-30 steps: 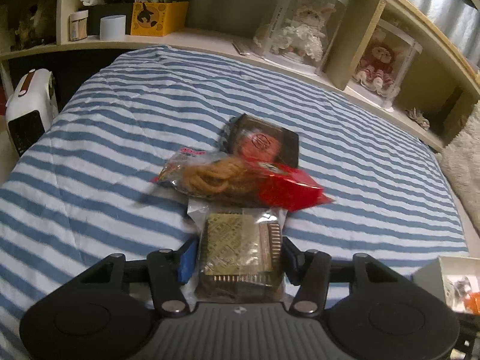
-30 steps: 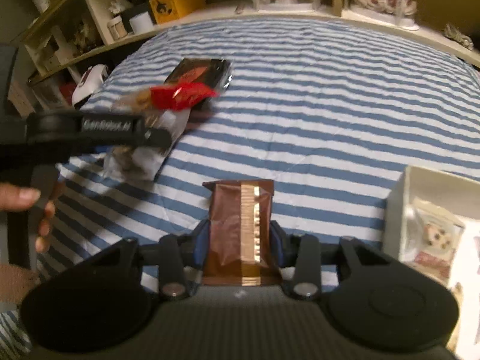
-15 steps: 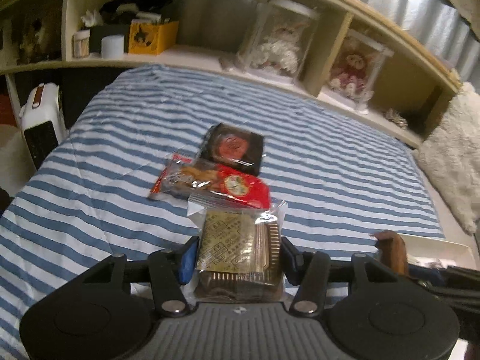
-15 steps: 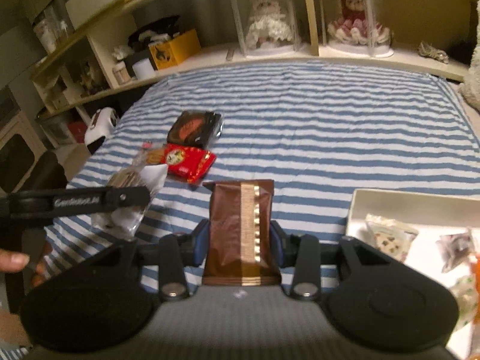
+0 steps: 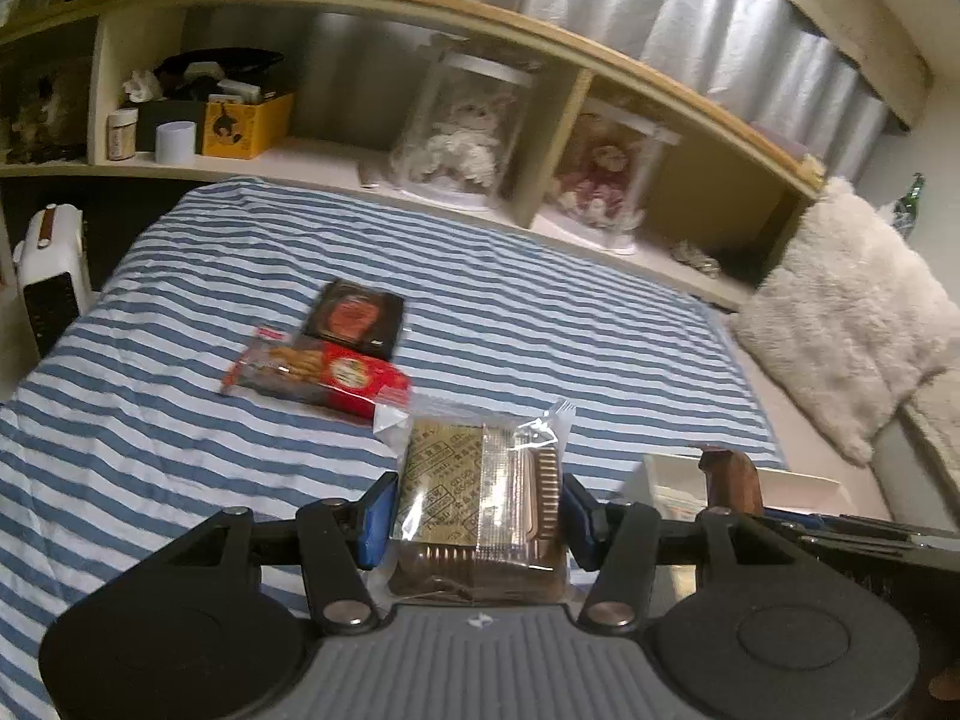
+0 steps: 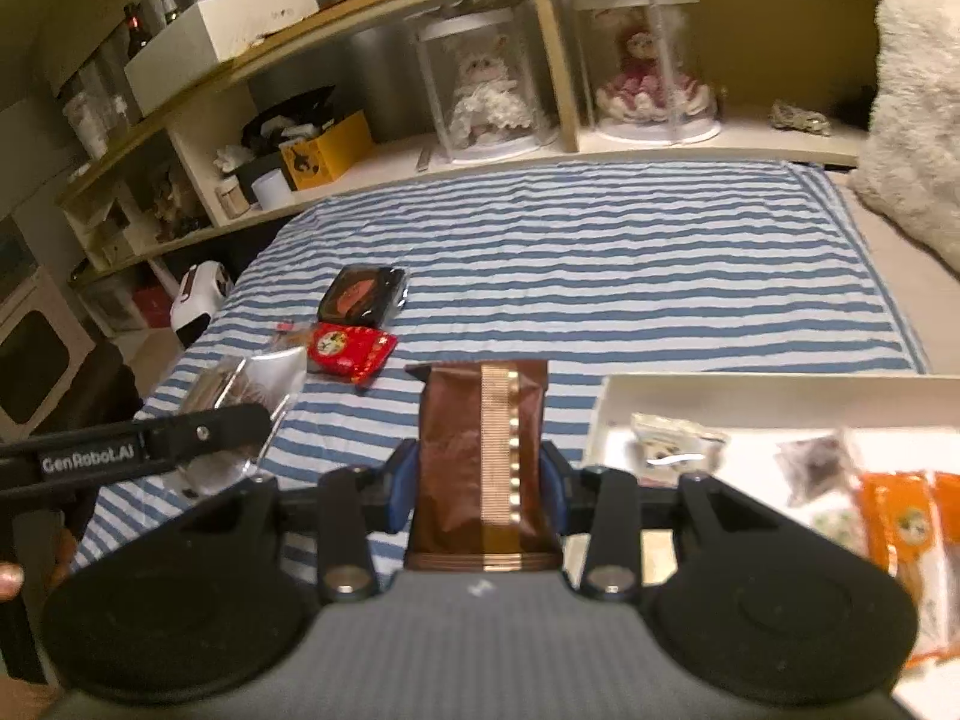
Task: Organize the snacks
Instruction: 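Carry the chocolate bar and boxed pastry over the white tray, then lower the boxed pastry and chocolate bar into the tray, opening both tools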
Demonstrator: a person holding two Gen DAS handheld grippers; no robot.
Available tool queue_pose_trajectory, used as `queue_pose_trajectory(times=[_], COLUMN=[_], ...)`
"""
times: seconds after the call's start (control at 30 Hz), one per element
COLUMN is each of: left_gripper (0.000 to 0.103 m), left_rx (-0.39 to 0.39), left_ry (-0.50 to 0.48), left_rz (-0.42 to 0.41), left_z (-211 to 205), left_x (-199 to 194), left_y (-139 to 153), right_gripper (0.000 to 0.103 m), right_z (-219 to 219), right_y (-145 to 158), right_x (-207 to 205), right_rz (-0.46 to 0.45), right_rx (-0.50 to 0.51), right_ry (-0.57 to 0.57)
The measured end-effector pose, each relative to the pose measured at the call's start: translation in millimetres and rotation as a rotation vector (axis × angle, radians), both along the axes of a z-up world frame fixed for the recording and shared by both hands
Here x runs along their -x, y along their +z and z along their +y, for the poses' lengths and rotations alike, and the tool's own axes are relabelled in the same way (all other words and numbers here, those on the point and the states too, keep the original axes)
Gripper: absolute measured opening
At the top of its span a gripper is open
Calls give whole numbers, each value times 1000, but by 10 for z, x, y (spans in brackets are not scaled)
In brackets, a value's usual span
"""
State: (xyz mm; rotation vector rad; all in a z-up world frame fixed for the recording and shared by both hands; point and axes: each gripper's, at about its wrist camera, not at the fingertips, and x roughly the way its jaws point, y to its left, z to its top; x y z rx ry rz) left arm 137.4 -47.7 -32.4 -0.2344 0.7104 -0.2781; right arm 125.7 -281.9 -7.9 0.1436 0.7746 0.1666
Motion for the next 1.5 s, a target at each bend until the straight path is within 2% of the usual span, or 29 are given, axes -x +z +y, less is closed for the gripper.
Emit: queue_pose_trajectory(times=[0.23, 0.43, 0.7, 0.93, 1.07, 1.23, 1.4, 1.5], left_gripper=[56, 56, 56, 56, 56, 56, 57, 57], left_rx=[42, 44, 34, 33, 32, -6, -37, -63], left_ry=[-69, -131, -198, -236, -263, -280, -243, -233], left_rz=[1, 3, 46, 111, 182, 262, 302, 287], left_z=[-404, -792, -1247, -1552, -1708, -1848, -1874, -1876], left_x=[265, 458, 613, 644, 645, 624, 550, 520], left_y=[4, -4, -116, -245, -384, -525, -618, -625], right_gripper=[47, 47, 47, 47, 47, 47, 47, 47], right_z=[-309, -686, -1103, -1346, -1357, -1344, -1377, -1383], right_y=[89, 45, -46, -124, -195, -324, -411, -447], right_x=[332, 594, 816, 844, 793, 698, 653, 643], right_rz=[-22, -11, 28, 80, 118, 179, 226, 240], right_rx=[-1, -14, -13, -34, -41, -34, -35, -38], right_ry=[-46, -112, -170, -201, -195, -179, -184, -187])
